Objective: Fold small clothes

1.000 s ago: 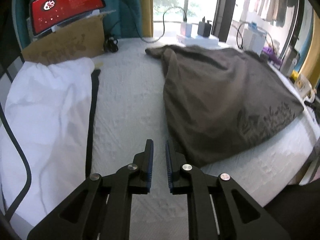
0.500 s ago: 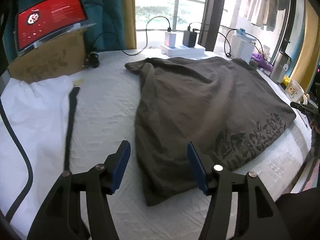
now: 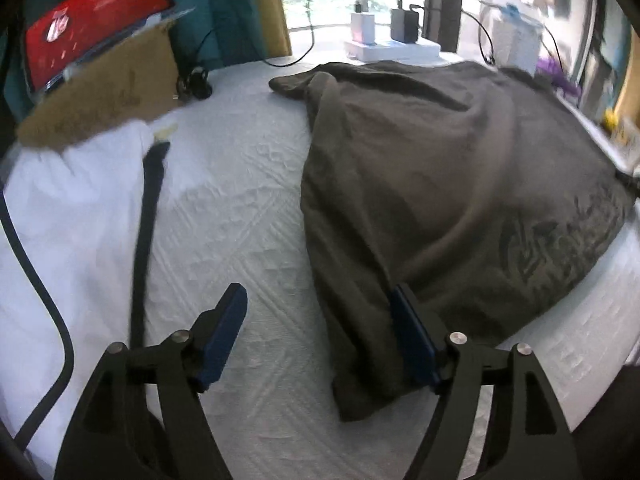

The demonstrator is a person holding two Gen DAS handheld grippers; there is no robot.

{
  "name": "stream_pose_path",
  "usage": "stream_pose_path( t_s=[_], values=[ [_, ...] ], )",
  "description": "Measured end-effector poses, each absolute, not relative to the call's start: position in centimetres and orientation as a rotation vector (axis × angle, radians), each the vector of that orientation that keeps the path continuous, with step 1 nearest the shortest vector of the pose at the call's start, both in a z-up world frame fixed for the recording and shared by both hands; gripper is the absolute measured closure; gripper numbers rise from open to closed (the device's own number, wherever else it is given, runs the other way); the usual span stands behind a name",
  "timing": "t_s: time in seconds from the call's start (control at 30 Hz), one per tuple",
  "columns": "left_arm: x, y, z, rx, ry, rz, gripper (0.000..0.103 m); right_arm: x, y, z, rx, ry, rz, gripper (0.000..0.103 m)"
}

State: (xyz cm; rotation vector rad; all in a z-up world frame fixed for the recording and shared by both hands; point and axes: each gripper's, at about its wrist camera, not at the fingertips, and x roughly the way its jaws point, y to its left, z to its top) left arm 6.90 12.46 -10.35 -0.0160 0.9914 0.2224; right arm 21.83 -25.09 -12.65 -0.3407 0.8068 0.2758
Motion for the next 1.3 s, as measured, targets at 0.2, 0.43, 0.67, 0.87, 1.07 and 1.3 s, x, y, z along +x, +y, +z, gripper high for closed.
stream_pose_path(
  t_s=[0.2, 0.43, 0.67, 0.87, 1.07, 1.3],
  values=[
    [7.1, 13.9, -7.8, -0.027, 0.958, 0.240, 0.028, 21.4, -25.4, -11.7, -0.319, 0.780, 0.240, 0.098],
    [10.5, 13.8, -7.0, -0.027, 0.929, 0.201, 0.028, 22.2, -26.4, -12.1, -0.304, 0.810, 0.183, 0.094],
    [12.8, 10.7, -8.5, 0.010, 0.969, 0.093, 0.028, 23.2, -29.4, -12.4, -0.155, 0.852, 0.102, 0.020],
    [13.5, 11.6, -8.2, 0.001, 0.956, 0.098, 0.028, 23.8, -28.8, -11.4, -0.125, 0.840, 0.171, 0.020],
    [16.2, 14.8, -6.8, -0.008, 0.894, 0.124, 0.028, 27.0, -26.2, -9.0, -0.165, 0.798, 0.243, 0.020],
    [21.8, 17.9, -7.7, -0.086, 0.865, 0.074, 0.030, 31.9, -22.8, -6.9, -0.189, 0.748, 0.316, 0.020]
  ],
)
